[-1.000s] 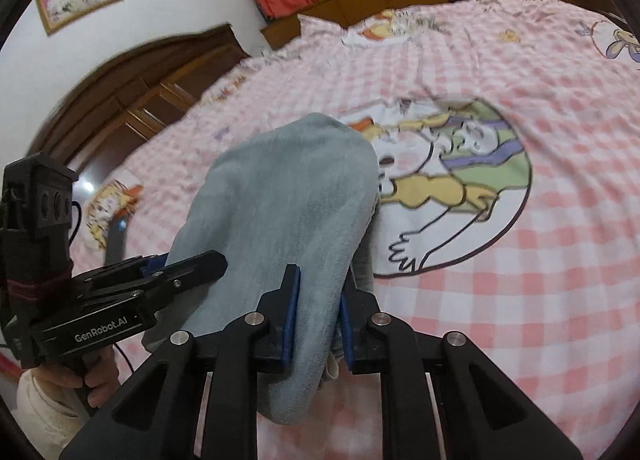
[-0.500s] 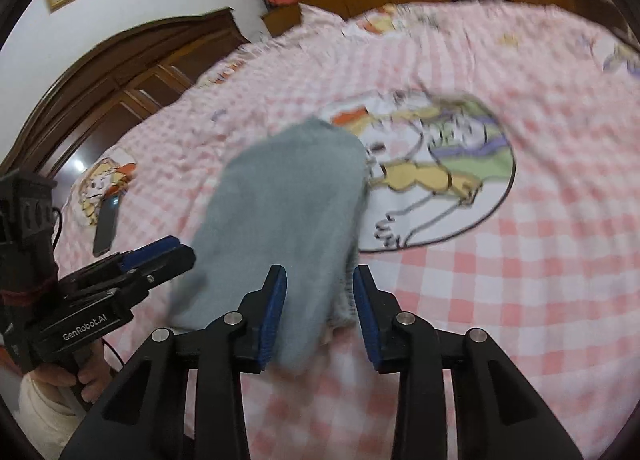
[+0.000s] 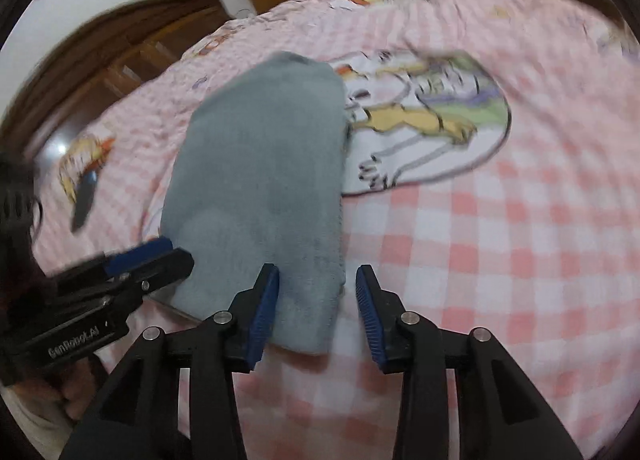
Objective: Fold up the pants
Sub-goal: 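Release both grippers and pull them back from the folded pants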
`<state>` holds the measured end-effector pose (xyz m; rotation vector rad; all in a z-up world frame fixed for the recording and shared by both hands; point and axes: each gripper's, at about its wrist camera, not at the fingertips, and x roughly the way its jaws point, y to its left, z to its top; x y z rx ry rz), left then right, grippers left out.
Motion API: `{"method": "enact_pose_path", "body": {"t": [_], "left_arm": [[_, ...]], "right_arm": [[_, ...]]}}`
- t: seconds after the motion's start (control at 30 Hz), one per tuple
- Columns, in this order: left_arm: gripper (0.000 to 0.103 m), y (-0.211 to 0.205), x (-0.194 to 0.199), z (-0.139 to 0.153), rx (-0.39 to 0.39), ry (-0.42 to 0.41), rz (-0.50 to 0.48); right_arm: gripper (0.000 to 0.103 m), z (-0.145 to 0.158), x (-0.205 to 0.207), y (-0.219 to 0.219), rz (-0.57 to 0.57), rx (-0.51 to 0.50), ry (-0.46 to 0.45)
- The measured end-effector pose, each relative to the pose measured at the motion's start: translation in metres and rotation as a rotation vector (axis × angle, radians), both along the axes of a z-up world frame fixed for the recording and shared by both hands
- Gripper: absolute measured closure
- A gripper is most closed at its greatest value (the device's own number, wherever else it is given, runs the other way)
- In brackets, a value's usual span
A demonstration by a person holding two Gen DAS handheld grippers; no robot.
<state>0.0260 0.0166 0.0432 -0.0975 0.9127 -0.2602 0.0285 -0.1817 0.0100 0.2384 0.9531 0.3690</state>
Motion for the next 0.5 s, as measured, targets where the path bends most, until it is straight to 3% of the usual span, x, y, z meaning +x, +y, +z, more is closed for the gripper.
{"method": "enact_pose_path", "body": {"t": [0.13, 0.2, 0.3, 0.5], "left_arm": [[0.063, 0.000, -0.011, 0.008, 0.013, -0.006, 0.022], [0.053, 0.001, -0.017, 0.012, 0.013, -0.005, 0.041], [0.046, 0.001, -0.027, 0.012, 0.018, 0.005, 0.061], [0.037, 0.000, -0.039, 0.006, 0.030, 0.028, 0.088]], "right_arm": [[0.064, 0.011, -0.009, 0.001, -0.010, -0.022, -0.033], [0.064, 0.021, -0.019, 0.006, -0.011, -0.069, -0.073], [0.064, 0.028, -0.032, 0.012, -0.008, -0.119, -0.108], [0.063, 0.023, -0.048, 0.005, -0.045, -0.128, -0.082]]}}
